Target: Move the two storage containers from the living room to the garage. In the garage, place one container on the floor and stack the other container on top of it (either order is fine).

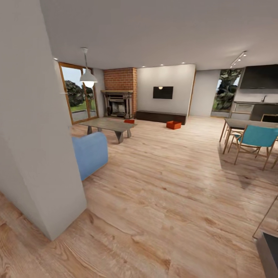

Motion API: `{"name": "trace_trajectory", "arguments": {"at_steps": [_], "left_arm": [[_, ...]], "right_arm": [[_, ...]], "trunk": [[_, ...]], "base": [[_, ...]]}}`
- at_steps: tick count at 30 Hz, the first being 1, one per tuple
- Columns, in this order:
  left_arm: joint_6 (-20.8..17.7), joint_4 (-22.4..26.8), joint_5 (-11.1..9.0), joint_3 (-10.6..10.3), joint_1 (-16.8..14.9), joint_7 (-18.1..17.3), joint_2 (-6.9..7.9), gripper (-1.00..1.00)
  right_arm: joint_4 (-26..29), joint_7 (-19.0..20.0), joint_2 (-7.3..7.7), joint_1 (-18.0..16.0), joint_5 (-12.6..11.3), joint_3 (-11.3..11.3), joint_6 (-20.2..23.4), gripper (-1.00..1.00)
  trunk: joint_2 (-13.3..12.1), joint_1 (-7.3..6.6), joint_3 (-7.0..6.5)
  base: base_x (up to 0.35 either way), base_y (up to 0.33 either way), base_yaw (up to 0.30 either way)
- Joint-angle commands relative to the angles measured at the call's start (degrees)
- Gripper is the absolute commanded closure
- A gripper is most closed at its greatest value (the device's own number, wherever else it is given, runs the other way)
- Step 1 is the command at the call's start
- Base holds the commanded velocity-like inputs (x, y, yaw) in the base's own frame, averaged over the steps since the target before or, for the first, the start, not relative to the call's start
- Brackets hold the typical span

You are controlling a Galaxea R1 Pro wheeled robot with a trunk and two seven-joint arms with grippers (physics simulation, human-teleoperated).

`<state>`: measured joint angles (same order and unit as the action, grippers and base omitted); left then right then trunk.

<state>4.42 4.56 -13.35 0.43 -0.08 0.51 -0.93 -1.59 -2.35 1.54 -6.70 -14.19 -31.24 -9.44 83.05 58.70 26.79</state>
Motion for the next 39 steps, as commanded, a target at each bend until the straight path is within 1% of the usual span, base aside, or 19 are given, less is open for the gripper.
{"name": "trace_trajectory", "arguments": {"at_steps": [1,10,39], "left_arm": [[0.15,0.01,-0.27,0.01,-0.01,0.06,0.00,-1.00],[0.15,0.01,-0.27,0.01,-0.01,0.06,0.04,-1.00],[0.06,0.01,-0.27,0.01,-0.01,0.09,0.05,-1.00]], "right_arm": [[-0.17,-0.02,-0.04,-0.07,-0.48,-0.49,-0.32,-1.00],[-0.17,-0.02,-0.04,-0.07,-0.48,-0.49,-0.32,-1.00],[-0.17,-0.02,-0.04,-0.07,-0.48,-0.49,-0.32,-1.00]], "trunk": [[0.03,0.03,0.06],[0.03,0.03,0.06],[0.03,0.03,0.06]], "base": [[0.323,0.000,-0.207],[0.323,0.000,-0.195],[0.323,0.000,-0.002]]}}
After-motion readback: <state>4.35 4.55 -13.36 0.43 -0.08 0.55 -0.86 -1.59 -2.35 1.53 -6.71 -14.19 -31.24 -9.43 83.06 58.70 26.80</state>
